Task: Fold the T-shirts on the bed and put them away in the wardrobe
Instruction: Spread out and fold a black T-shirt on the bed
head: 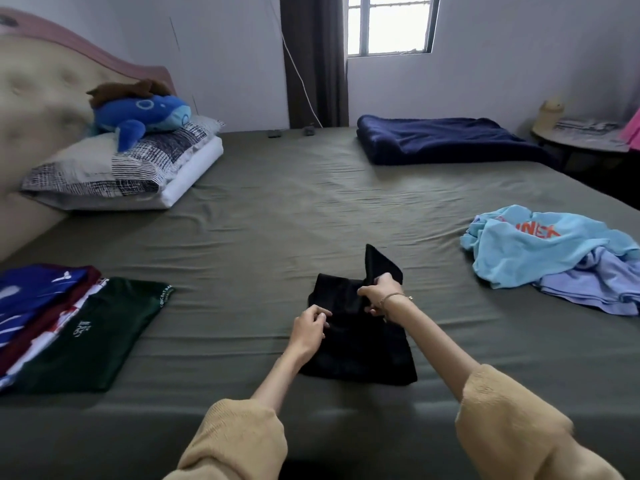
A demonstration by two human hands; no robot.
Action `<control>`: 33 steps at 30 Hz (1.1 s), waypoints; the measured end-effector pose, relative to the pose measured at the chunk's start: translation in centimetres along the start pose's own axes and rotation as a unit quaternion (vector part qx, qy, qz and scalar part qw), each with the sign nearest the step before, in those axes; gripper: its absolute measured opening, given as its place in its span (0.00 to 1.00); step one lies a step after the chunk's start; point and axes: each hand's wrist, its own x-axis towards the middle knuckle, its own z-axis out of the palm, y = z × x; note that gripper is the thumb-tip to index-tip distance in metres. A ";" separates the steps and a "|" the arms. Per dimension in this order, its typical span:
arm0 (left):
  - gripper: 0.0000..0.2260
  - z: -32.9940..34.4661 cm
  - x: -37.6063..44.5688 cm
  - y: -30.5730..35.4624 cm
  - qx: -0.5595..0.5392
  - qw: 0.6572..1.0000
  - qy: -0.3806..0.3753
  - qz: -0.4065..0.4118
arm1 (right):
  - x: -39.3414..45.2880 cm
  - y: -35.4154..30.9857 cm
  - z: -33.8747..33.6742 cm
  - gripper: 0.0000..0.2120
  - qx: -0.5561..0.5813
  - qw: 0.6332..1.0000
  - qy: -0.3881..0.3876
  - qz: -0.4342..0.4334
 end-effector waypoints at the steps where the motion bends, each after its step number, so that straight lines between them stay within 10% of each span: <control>1: 0.11 -0.2 0.2 -0.2 -0.037 0.999 -0.001 -0.030 | -0.2 -0.2 1.1 0.19 -0.007 1.000 -0.002 0.001; 11: 0.19 -2.0 1.5 -0.9 -0.196 0.966 -0.036 -0.165 | 0.3 1.1 8.3 0.18 -0.045 0.999 -0.021 -0.009; 21: 0.16 -2.0 2.4 -0.9 -0.095 0.986 -0.037 -0.131 | 0.4 0.8 7.7 0.12 0.079 0.987 -0.137 0.005; 33: 0.06 -1.3 2.7 0.0 0.100 0.987 0.043 -0.114 | 2.0 3.8 2.1 0.19 -0.198 0.965 0.163 -0.053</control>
